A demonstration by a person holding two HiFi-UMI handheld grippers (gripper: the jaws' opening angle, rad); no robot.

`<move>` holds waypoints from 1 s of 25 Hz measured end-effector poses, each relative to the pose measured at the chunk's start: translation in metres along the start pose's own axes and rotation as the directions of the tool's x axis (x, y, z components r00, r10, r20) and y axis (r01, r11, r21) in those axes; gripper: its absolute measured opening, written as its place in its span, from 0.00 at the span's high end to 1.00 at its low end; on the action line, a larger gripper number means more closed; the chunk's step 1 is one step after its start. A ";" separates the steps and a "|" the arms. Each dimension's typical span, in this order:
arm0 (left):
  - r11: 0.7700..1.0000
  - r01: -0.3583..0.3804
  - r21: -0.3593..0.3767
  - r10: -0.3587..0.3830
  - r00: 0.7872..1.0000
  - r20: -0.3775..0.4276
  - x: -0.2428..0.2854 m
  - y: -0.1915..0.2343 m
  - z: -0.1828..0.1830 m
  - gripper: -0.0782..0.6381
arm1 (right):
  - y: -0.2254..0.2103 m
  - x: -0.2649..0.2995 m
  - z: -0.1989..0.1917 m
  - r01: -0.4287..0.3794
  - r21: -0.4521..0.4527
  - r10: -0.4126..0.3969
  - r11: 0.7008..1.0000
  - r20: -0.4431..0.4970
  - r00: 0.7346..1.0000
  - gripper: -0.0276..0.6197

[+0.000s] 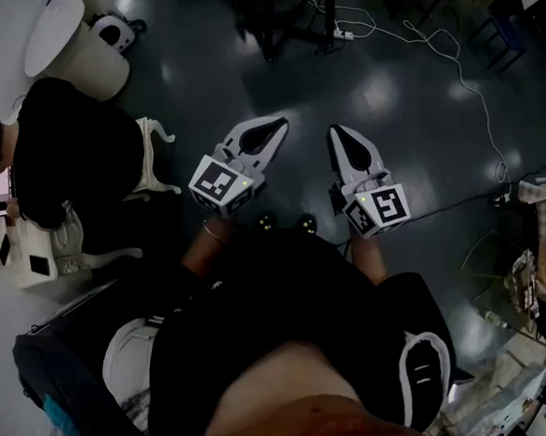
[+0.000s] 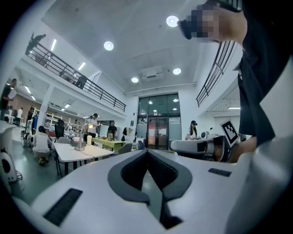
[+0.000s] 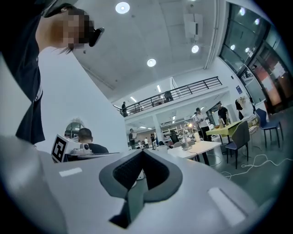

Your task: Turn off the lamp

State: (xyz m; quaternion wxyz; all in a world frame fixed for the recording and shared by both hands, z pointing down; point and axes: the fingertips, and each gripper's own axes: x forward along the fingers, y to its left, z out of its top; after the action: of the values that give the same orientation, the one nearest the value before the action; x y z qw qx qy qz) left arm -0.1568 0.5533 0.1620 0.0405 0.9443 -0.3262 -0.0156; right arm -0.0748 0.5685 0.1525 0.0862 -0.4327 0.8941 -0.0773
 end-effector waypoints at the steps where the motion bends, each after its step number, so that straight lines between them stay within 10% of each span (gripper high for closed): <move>1: 1.000 -0.003 0.001 0.003 1.000 -0.001 0.003 -0.001 0.002 0.88 | -0.003 -0.001 0.001 0.000 -0.001 0.000 1.000 0.003 1.000 0.96; 25: 0.997 -0.049 0.057 0.049 0.999 0.000 0.063 -0.034 -0.002 0.88 | -0.063 -0.040 0.018 -0.060 0.020 0.059 0.998 0.039 0.997 0.96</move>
State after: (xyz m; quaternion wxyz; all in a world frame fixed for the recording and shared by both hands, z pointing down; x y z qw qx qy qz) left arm -0.0861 0.5409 0.1609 0.0143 0.9368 -0.3496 -0.0048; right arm 0.0018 0.5606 0.1515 0.1103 -0.4062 0.9039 -0.0758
